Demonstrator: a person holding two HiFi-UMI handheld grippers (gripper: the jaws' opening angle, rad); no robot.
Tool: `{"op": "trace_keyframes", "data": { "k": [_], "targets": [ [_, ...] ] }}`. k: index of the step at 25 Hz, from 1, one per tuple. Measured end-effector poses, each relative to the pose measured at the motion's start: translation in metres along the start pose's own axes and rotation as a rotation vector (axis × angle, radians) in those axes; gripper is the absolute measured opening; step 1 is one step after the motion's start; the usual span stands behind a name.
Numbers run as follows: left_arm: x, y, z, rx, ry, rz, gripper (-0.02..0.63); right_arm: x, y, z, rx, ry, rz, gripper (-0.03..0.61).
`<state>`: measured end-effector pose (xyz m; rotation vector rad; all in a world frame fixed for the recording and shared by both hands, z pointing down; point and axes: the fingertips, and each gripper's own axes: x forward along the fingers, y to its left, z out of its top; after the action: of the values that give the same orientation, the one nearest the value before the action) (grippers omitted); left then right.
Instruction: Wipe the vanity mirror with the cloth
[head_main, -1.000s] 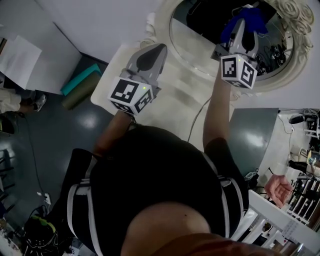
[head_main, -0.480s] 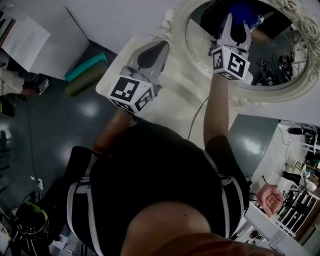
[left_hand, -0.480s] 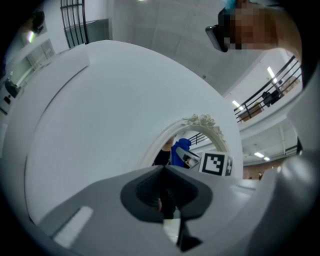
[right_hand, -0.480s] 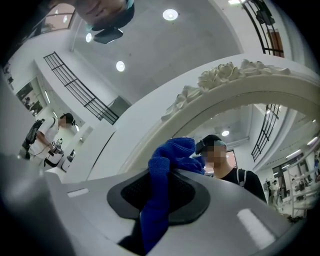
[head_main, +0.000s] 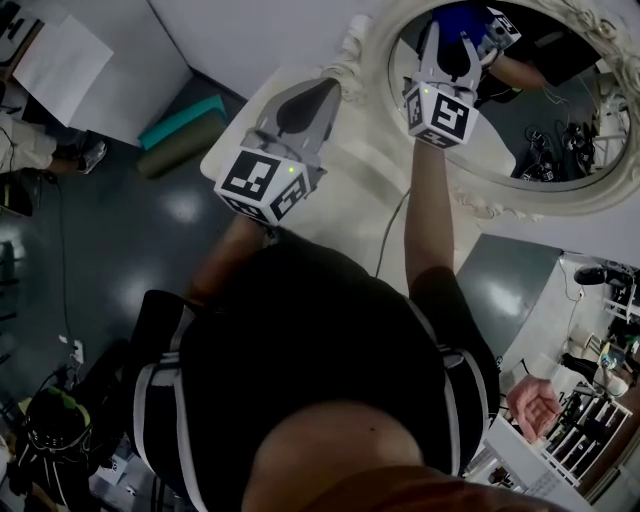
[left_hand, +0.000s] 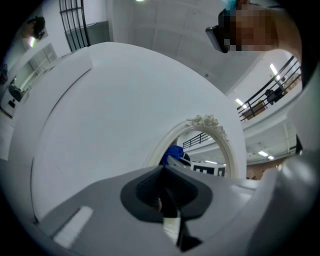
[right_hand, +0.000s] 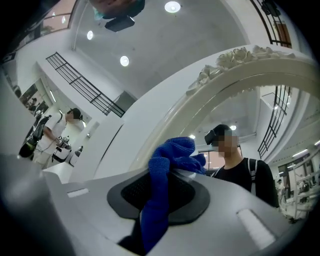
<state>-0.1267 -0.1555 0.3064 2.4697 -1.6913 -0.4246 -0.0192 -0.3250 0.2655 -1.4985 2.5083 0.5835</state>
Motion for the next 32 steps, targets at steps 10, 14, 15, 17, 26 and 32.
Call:
{"op": "trace_keyframes", "data": {
  "k": [10,14,15,17,26,32],
  "targets": [
    [-0.011,0.0,0.002,-0.009,0.001,0.031,0.012,-0.002,0.02,-0.024,-0.002,0.028,0.031,0.075],
    [-0.023,0.006,0.001,-0.014,0.003,0.051,0.012,-0.003,0.029,-0.028,0.004,0.02,0.029,0.075],
    [-0.024,0.008,0.0,-0.015,0.003,0.053,0.011,-0.003,0.031,-0.03,0.009,0.02,0.031,0.075],
    [-0.024,0.008,-0.001,-0.013,0.0,0.057,0.011,-0.002,0.03,-0.032,0.024,0.025,0.043,0.075],
    [-0.026,0.001,0.0,-0.002,-0.011,0.035,0.011,-0.018,0.021,-0.022,0.145,-0.012,0.028,0.076],
    [-0.027,-0.011,0.005,-0.002,-0.017,-0.01,0.011,-0.047,0.008,0.002,0.182,-0.062,-0.024,0.077]
  ]
}}
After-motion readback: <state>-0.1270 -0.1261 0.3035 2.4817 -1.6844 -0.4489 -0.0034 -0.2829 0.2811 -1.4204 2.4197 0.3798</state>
